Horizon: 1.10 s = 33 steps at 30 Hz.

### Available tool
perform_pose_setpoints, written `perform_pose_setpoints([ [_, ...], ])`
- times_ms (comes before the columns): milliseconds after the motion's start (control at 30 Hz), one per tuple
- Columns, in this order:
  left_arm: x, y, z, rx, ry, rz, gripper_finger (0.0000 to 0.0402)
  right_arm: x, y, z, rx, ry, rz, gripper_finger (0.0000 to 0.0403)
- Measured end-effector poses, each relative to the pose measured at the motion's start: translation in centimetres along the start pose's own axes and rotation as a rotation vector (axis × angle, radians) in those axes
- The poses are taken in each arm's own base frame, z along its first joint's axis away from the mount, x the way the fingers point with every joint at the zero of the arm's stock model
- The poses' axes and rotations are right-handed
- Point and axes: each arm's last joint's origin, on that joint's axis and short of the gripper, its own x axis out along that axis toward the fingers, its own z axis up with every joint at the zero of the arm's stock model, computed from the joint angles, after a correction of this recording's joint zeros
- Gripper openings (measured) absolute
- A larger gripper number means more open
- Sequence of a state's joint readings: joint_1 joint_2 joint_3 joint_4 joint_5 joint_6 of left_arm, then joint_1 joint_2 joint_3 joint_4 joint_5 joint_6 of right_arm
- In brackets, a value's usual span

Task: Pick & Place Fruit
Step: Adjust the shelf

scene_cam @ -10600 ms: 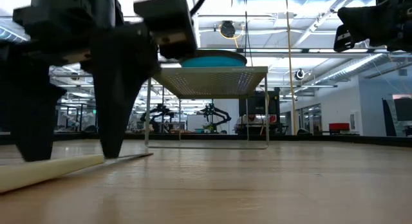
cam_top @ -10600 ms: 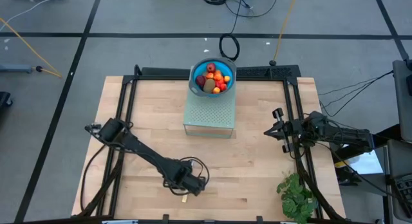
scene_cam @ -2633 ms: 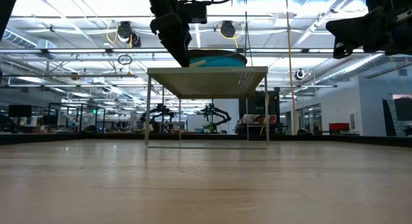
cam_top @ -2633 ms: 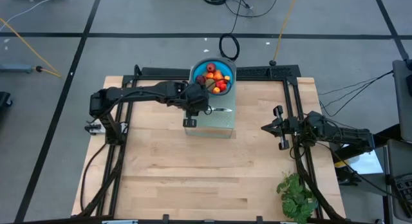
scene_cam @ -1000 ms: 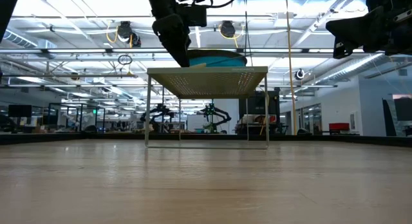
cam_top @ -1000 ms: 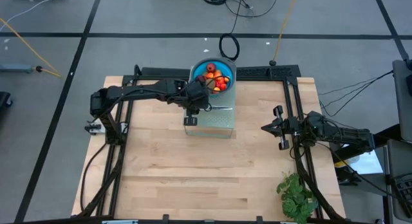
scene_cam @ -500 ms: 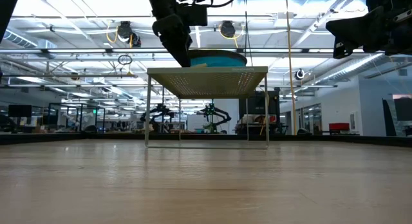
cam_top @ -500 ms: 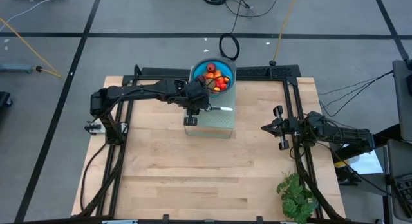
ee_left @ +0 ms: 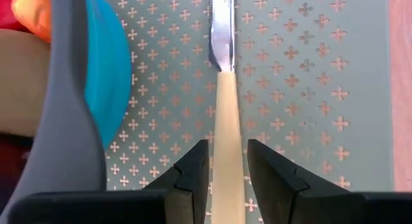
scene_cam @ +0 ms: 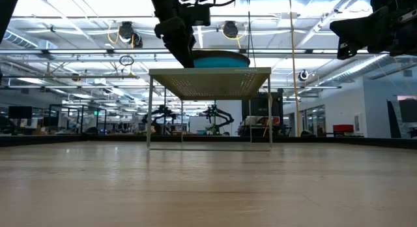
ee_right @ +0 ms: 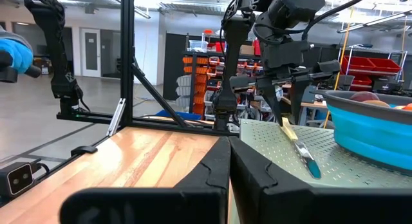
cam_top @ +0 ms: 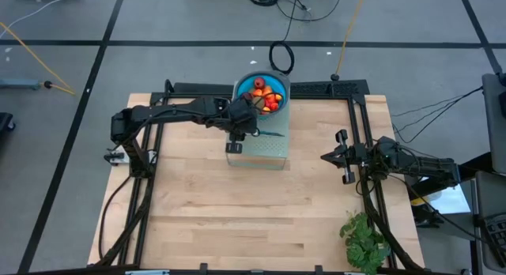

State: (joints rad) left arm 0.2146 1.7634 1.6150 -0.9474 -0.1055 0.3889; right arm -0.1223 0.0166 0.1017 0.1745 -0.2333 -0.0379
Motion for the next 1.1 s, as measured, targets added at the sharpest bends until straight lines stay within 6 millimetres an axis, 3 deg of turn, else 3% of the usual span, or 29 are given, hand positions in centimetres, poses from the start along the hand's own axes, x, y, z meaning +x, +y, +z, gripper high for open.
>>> perform_pose_setpoints([
  [100,-0.4,0.0,-0.1,-0.011,-0.007,0.003,0.0108,0.0,0.0,0.0,0.000,0.000,0.000,0.0000],
  [300,-3.3,-0.1,-0.8,-0.101,-0.032,0.009,0.0108,0.0,0.0,0.0,0.000,0.000,0.000,0.0000],
  [667,-7.7,-0.4,-3.2,-0.424,0.003,-0.004,0.0108,0.0,0.0,0.0,0.000,0.001,0.000,0.0000],
  [867,-8.1,-1.5,-4.6,-0.535,0.171,-0.026,0.0108,0.0,0.0,-0.1,0.001,0.005,0.000,0.0000],
  [1100,-7.6,-3.6,-4.8,-0.555,0.246,-0.042,0.0108,0.0,0.0,-0.3,0.008,0.035,0.001,0.0000],
])
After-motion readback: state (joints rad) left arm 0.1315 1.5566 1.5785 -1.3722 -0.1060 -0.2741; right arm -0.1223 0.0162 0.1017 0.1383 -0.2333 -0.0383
